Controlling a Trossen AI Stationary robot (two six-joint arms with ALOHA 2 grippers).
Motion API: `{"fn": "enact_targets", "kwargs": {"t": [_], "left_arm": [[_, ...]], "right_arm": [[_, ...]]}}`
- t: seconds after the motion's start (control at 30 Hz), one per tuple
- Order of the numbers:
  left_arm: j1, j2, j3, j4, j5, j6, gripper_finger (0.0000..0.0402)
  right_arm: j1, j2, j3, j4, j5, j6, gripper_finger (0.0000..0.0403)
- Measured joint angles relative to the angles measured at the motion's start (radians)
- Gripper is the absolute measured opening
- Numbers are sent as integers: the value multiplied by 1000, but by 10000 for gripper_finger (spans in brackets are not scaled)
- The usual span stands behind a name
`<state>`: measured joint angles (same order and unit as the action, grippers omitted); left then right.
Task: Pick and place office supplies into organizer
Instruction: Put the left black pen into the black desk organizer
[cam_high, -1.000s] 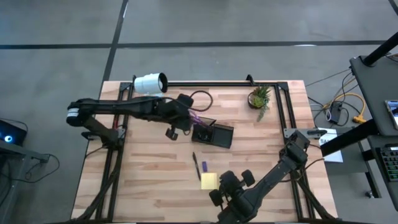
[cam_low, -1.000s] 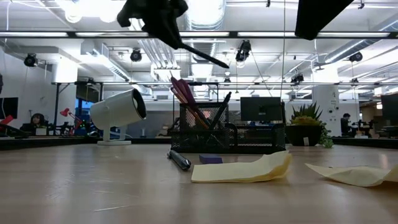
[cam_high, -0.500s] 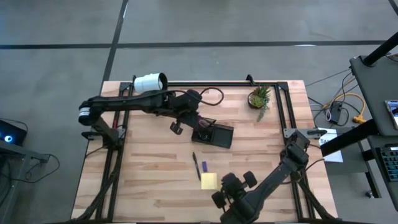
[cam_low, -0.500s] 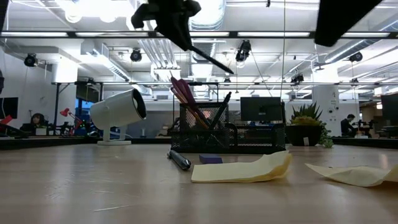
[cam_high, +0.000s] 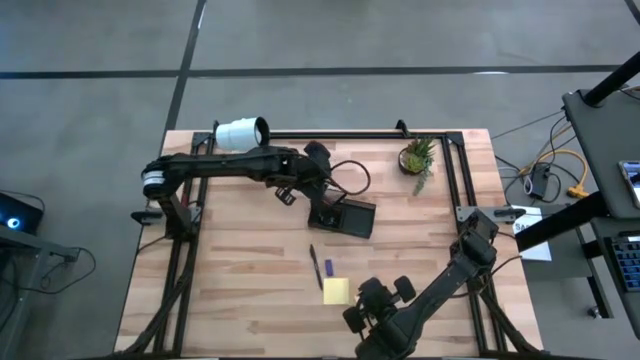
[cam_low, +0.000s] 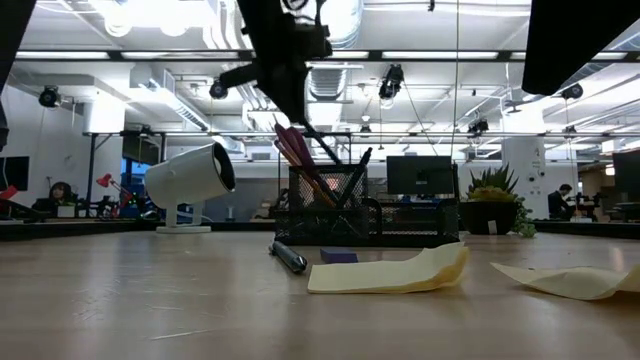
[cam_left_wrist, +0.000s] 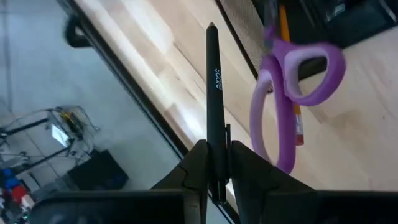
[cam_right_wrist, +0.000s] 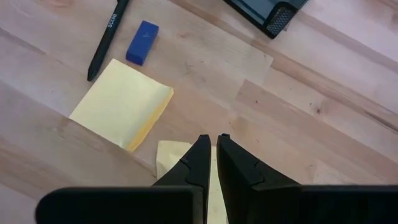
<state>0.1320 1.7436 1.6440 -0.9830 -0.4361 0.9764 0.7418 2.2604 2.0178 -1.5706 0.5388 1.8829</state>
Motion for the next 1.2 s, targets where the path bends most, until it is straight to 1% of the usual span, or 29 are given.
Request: {"fn": "enact_targets", "kwargs": {"t": [0.1, 0.3, 0.6, 0.8, 1.03, 1.2], "left_arm": [[1, 10, -2, -3, -4, 0, 30], [-33, -3, -3, 0, 6, -9, 30], [-34, -14, -37, -16, 7, -10, 30], [-38, -22, -37, -22, -6, -13, 30], [-76, -45, -35, 5, -11, -32, 28], [-75, -77, -38, 4, -50, -31, 28]], "right_arm": [[0, 0, 0, 0, 0, 0, 18], [0, 0, 0, 3, 0, 3, 18], [0, 0, -17, 6, 3, -4, 18], [0, 0, -17, 7, 3, -5, 18], [0, 0, -23, 5, 2, -9, 18], [0, 0, -30, 3, 2, -9, 18]]}}
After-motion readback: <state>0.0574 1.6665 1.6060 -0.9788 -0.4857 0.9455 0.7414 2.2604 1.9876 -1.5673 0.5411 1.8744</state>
